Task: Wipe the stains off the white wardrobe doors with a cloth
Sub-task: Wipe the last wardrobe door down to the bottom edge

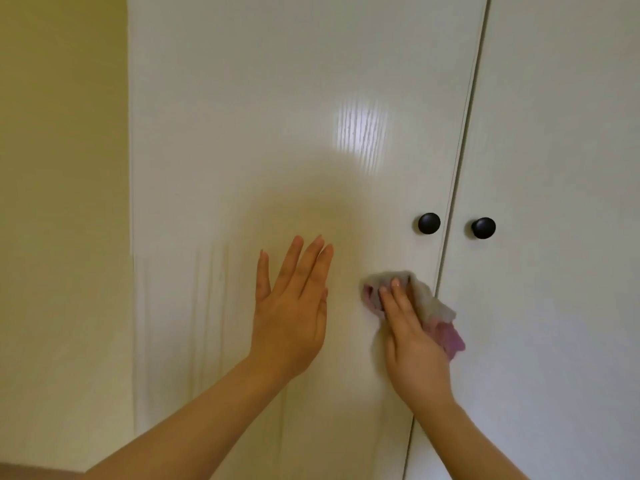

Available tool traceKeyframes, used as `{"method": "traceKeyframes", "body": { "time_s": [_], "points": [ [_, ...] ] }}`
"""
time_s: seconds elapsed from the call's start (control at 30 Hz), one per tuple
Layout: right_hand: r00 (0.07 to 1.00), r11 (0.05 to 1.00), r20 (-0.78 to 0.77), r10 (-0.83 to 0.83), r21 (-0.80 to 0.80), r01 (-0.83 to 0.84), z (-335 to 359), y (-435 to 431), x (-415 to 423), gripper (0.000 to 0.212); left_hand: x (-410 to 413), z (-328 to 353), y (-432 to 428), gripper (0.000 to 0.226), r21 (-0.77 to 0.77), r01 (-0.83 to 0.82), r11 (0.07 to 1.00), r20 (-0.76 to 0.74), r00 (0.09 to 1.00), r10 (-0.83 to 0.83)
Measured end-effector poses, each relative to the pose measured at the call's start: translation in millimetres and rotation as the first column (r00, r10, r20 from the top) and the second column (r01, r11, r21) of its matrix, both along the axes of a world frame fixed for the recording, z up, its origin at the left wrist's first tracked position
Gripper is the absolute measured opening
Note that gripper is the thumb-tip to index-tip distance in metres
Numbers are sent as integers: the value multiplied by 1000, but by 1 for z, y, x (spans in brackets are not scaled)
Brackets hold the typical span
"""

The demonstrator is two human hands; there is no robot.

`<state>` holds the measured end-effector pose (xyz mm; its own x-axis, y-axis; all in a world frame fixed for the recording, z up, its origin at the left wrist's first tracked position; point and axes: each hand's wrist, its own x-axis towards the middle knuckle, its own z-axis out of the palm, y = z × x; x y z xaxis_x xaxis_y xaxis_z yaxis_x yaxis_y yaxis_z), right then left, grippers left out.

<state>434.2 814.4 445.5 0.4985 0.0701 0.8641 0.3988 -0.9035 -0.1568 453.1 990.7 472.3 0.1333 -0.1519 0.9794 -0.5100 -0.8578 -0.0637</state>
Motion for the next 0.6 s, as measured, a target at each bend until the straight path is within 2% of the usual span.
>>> {"method": "traceKeyframes", "body": {
  "time_s": [0.03,0.1,0.13,0.2,0.3,0.47,0.53,0.6],
  "points": [
    [1000,1000,21,21,23,-21,22,1,3,59,2,6,0,48,-2,-3,1000,12,1000,3],
    [984,995,173,-46,90,31,50,1,10,56,6,11,-1,49,3,14,1000,45,999,-15],
    [977,990,188,-95,124,72,49,3,12,57,6,11,-2,49,8,34,999,43,998,-35],
    [976,987,169,-136,109,118,13,9,12,61,7,8,-5,49,56,88,995,58,994,-91],
    [975,985,144,-167,64,159,-42,21,-5,55,12,3,-2,48,127,88,988,91,991,-100],
    [974,965,49,-223,152,213,13,19,1,58,11,-11,1,49,108,117,987,76,989,-126],
    [956,947,61,-287,167,273,3,23,4,56,10,-18,3,48,111,106,988,61,992,-113],
    [948,937,41,-314,171,304,-39,33,1,56,9,-23,8,49,119,88,989,43,995,-94]
  ]
}}
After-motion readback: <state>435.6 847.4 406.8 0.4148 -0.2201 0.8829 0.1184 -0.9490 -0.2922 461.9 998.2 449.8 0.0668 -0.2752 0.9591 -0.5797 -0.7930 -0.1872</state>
